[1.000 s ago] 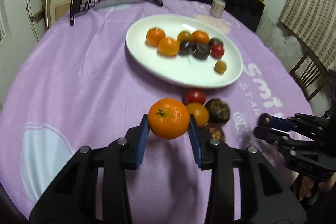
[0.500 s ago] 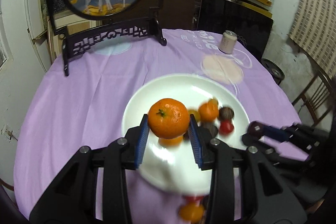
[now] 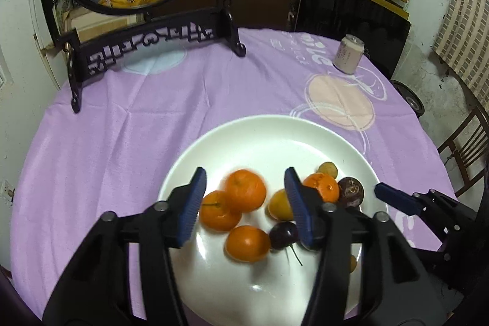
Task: Organize fruits
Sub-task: 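Carry the dark cherry and mandarin to the plate and release them, then grasp a mangosteen with the right tool while the left tool grasps a yellow tomato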
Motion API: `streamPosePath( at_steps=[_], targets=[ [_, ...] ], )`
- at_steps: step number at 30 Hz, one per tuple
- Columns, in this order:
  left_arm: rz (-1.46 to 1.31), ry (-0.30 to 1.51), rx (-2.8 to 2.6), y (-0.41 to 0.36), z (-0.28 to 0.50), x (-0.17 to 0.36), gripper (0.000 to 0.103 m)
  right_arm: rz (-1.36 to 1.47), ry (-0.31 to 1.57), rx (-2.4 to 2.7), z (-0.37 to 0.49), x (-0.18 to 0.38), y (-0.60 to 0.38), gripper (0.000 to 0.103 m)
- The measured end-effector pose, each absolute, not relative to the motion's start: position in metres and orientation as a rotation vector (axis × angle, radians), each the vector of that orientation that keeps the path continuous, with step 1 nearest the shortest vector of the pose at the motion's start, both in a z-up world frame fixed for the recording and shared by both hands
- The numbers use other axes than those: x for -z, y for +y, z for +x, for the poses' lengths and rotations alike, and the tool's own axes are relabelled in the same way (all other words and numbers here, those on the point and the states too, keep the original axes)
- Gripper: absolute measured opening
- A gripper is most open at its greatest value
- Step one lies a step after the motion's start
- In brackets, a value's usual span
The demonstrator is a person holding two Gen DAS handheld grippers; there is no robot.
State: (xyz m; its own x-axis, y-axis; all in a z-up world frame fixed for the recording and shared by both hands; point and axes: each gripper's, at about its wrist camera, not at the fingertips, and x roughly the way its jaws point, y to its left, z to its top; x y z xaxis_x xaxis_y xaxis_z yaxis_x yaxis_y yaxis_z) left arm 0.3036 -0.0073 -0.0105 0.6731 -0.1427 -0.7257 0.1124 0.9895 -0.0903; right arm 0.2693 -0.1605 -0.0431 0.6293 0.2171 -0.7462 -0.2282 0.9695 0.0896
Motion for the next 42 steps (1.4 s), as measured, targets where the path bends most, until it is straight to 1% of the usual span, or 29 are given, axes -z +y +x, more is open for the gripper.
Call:
streamPosePath(
  at_steps=[8,14,23,24,25,26,27,30,32,34,36,38,42],
  targets=[
    [-0.072,0.755,0.162,0.001,0.264,-0.005,0.056,-0.04,0.819,-0.219,0.247,0.048,-0.166,0.052],
    [-0.094,0.758,0.184,-0.001,0.217,0.003,0.057,-0.053,0.801,-0.234,0.22,0.046,-0.161,0.052],
    [-0.048,0.761,0.172,0.006,0.151,0.016,0.061,-0.057,0.794,-0.264,0.148,0.034,-0.163,0.053],
    [-0.051,0.764,0.176,0.008,0.147,0.017,0.062,-0.053,0.799,-0.268,0.143,0.034,-0.164,0.053],
    [-0.055,0.765,0.179,0.011,0.142,0.019,0.065,-0.047,0.805,-0.272,0.135,0.034,-0.165,0.053],
    [-0.06,0.766,0.178,0.016,0.138,0.021,0.071,-0.043,0.811,-0.275,0.129,0.035,-0.165,0.053],
    [-0.063,0.765,0.174,0.02,0.132,0.024,0.073,-0.04,0.82,-0.281,0.121,0.036,-0.166,0.053],
    [-0.067,0.771,0.151,0.035,0.118,0.033,0.074,-0.045,0.844,-0.29,0.104,0.041,-0.163,0.054],
    [-0.079,0.783,0.128,0.049,0.108,0.042,0.074,-0.051,0.869,-0.309,0.092,0.049,-0.157,0.057],
    [-0.098,0.794,0.116,0.06,0.102,0.048,0.074,-0.06,0.91,-0.373,0.081,0.059,-0.144,0.057],
    [-0.121,0.797,0.103,0.074,0.095,0.052,0.075,-0.081,0.936,-0.43,0.074,0.067,-0.128,0.057],
    [-0.134,0.791,0.085,0.083,0.089,0.052,0.081,-0.099,0.942,-0.45,0.073,0.071,-0.116,0.057],
    [-0.141,0.777,0.052,0.098,0.08,0.051,0.082,-0.106,0.959,-0.47,0.079,0.077,-0.099,0.057]
  ],
)
